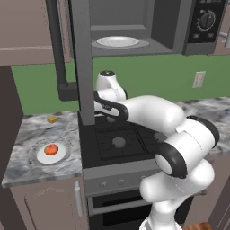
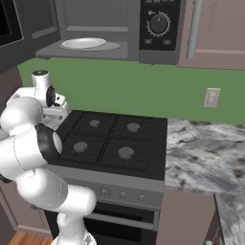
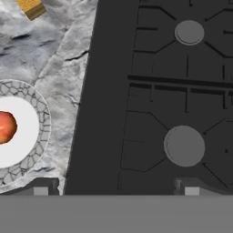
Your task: Pick the squash from the counter and place it in the microwave. Then turn on the microwave.
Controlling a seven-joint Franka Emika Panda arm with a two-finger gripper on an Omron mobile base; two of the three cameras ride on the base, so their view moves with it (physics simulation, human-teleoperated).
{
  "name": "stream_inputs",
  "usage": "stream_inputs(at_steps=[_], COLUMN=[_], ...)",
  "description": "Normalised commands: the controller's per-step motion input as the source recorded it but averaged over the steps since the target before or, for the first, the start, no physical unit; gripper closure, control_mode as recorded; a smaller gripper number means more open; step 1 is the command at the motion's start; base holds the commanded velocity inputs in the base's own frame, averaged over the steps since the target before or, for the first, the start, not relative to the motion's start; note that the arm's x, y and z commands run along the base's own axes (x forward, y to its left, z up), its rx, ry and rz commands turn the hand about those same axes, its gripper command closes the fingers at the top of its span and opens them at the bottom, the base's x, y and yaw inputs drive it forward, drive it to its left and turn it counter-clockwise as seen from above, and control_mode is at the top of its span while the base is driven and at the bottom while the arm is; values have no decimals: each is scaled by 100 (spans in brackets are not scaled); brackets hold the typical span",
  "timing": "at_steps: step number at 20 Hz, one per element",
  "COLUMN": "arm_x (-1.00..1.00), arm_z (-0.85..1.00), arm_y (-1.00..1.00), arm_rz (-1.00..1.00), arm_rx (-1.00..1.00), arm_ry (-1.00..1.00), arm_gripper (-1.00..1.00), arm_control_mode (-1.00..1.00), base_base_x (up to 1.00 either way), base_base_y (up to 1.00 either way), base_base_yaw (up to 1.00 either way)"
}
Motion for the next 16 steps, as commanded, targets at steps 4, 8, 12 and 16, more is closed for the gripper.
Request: stream_inputs(at_steps=[4, 8, 12, 16], arm_x=[3, 2, 1, 0], arm_z=[-7, -6, -10, -13], arm_y=[21, 18, 17, 16], arm_rz=[2, 5, 5, 4], arm_rx=[0, 0, 0, 0], arm_ry=[1, 0, 0, 0], arm_gripper=[-100, -100, -100, -100], arm_control_mode=[-100, -100, -100, -100], base_base_x=[0, 0, 0, 0], base_base_y=[0, 0, 0, 0], base_base_yaw=[0, 0, 0, 0])
